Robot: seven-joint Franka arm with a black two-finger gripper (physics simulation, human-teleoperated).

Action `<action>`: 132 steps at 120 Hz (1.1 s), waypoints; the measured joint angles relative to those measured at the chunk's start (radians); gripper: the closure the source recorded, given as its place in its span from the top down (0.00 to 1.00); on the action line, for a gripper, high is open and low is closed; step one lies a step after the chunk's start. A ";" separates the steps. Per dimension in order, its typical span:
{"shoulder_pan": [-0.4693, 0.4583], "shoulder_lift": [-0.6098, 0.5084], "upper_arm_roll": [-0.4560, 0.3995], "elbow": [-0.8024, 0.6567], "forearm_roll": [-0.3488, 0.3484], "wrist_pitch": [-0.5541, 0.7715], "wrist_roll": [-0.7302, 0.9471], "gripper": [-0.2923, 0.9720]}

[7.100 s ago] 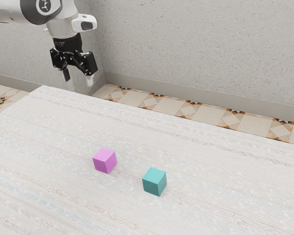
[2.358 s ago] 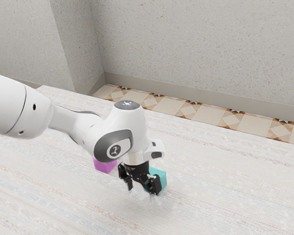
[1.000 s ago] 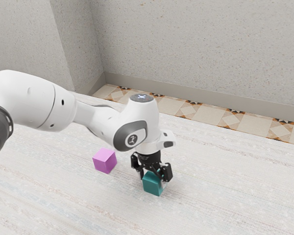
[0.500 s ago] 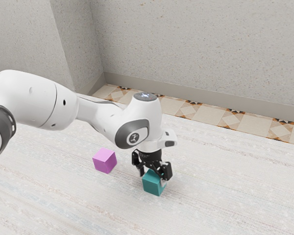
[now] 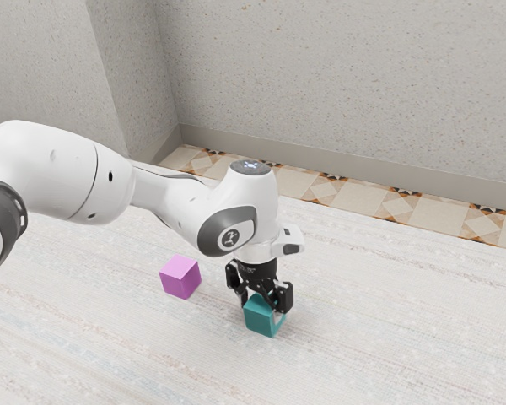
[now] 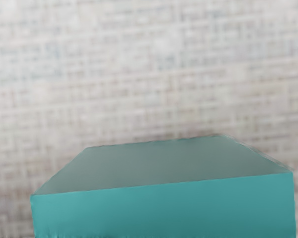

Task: Pick up the blue block with one arm, and put the blue block on the pink block with one arm

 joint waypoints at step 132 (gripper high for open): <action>0.000 -0.016 -0.012 -0.002 0.003 -0.061 0.000 0.56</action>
